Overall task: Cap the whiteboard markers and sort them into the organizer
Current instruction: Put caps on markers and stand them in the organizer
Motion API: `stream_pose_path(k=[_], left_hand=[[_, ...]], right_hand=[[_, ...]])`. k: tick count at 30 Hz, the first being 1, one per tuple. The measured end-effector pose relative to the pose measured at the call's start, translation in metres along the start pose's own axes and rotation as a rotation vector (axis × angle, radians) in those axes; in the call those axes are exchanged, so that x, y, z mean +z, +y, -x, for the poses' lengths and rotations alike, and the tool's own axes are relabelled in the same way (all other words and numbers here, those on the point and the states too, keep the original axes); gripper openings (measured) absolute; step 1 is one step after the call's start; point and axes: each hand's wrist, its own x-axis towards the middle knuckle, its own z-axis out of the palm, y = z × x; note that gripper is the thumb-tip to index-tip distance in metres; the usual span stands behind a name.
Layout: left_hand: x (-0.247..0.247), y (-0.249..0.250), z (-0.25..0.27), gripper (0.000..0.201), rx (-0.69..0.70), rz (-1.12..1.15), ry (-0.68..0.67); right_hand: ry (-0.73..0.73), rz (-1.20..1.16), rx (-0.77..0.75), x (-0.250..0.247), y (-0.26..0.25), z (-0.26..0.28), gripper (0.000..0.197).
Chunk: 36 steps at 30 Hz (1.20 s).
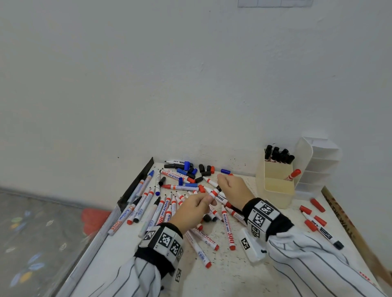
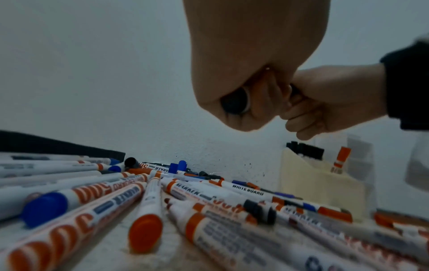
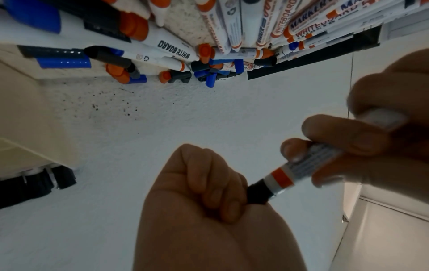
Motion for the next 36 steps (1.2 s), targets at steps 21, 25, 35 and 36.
stream_pose_path(k=[21, 25, 35, 36], left_hand=[[0.012, -0.027, -0.070, 0.035, -0.302, -0.924, -0.035], [0.013, -0.031, -0.077, 0.043, -0.314, -1.064, -0.031], [0.014, -0.028, -0.084, 0.032, -0.368, -1.004, -0.031], [0.014, -0.027, -0.084, 0.031, -0.360, -0.999, -0.037]], right_hand=[[0.509, 0.144, 0.119, -0.152, 0.062, -0.054, 0.016], [0.542, 0.220, 0.146, -0.161, 0.078, -0.066, 0.018], [0.576, 0.451, 0.138, -0.169, 0.081, -0.079, 0.032], [0.556, 0.465, 0.129, -0.169, 0.080, -0.080, 0.035]])
